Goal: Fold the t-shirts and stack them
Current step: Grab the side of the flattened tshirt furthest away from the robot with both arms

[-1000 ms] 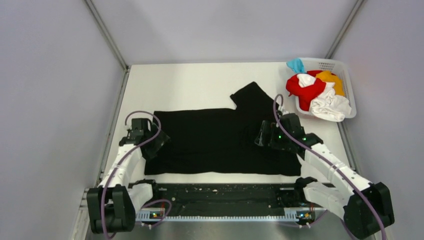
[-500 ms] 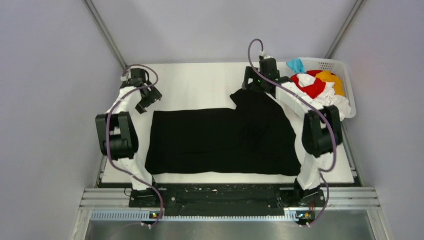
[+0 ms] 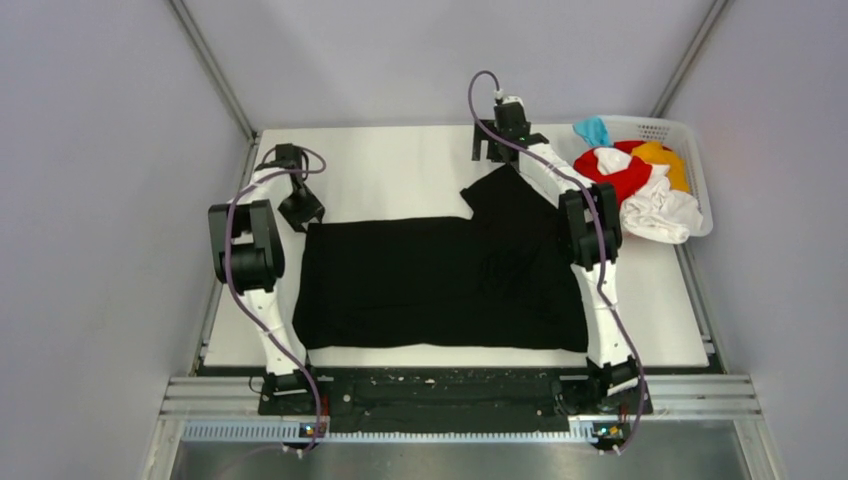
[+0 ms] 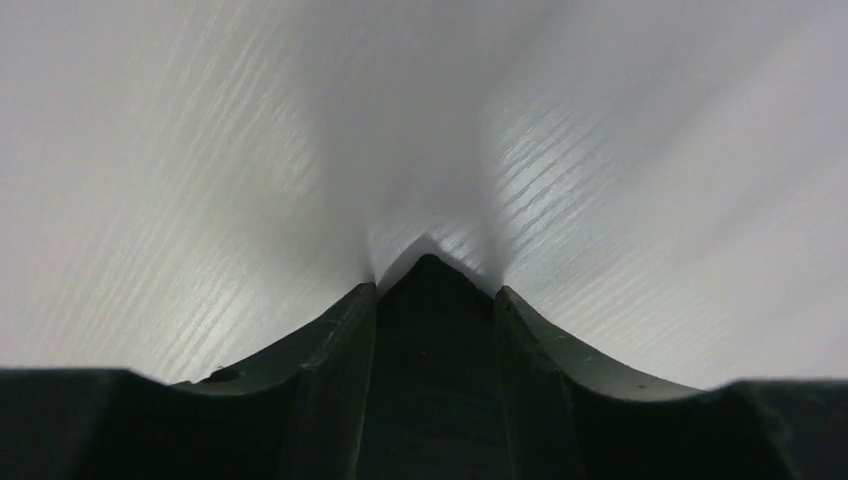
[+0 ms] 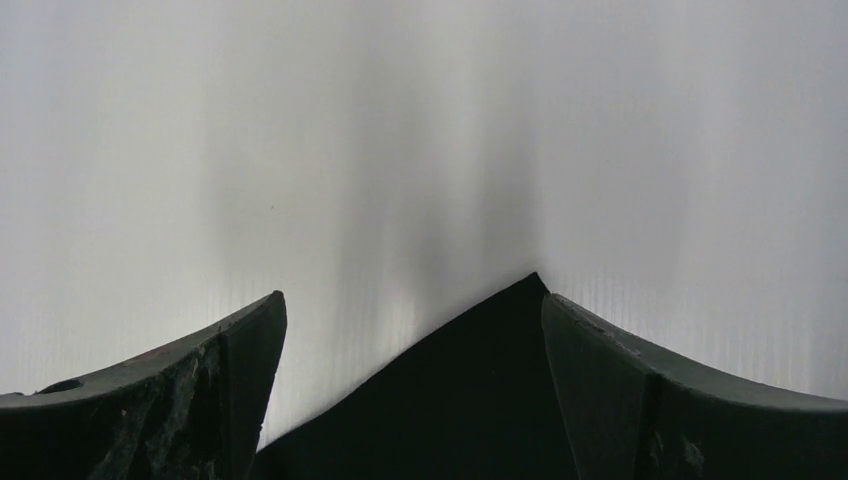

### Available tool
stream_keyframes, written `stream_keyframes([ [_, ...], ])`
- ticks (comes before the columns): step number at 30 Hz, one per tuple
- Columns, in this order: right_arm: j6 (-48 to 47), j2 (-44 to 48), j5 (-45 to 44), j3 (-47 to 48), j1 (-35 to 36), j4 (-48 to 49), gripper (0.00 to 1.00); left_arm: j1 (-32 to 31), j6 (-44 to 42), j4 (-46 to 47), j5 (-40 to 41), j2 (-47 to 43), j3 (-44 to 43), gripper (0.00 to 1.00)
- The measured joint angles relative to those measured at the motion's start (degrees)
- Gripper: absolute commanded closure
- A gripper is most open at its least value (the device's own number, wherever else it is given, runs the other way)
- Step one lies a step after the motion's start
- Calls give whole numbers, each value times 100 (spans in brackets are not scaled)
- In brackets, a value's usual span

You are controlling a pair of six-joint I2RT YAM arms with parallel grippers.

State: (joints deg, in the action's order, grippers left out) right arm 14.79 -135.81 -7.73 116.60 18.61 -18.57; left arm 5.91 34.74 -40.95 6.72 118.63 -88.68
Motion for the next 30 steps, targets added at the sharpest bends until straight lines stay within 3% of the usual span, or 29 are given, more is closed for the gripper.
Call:
stream_keyframes([
  [3, -44, -293, -66, 323, 0, -122, 4, 11, 2, 39, 0, -149, 232, 72],
  [6, -87, -476, -149, 476, 13, -219, 4, 28, 22, 61, 4, -256, 407, 100],
  [16, -361, -918, -798, 833, 308, -546, 17, 31, 2, 140, -33, -409, 623, 100],
  [21, -98, -621, -1119, 293, 422, -420, 23, 28, 2, 131, -96, -483, 721, 100],
  [23, 9, -411, -1244, -42, 455, -407, 33, 26, 2, 129, -120, -529, 780, 100],
  [26, 131, -201, -1408, -407, 490, -350, 71, 24, 4, 118, -136, -619, 881, 100],
  [29, 249, -92, -1508, -623, 503, -284, 96, 20, 4, 98, -144, -691, 927, 100],
  [30, 291, -72, -1528, -673, 503, -249, 100, 17, 2, 94, -151, -710, 931, 100],
])
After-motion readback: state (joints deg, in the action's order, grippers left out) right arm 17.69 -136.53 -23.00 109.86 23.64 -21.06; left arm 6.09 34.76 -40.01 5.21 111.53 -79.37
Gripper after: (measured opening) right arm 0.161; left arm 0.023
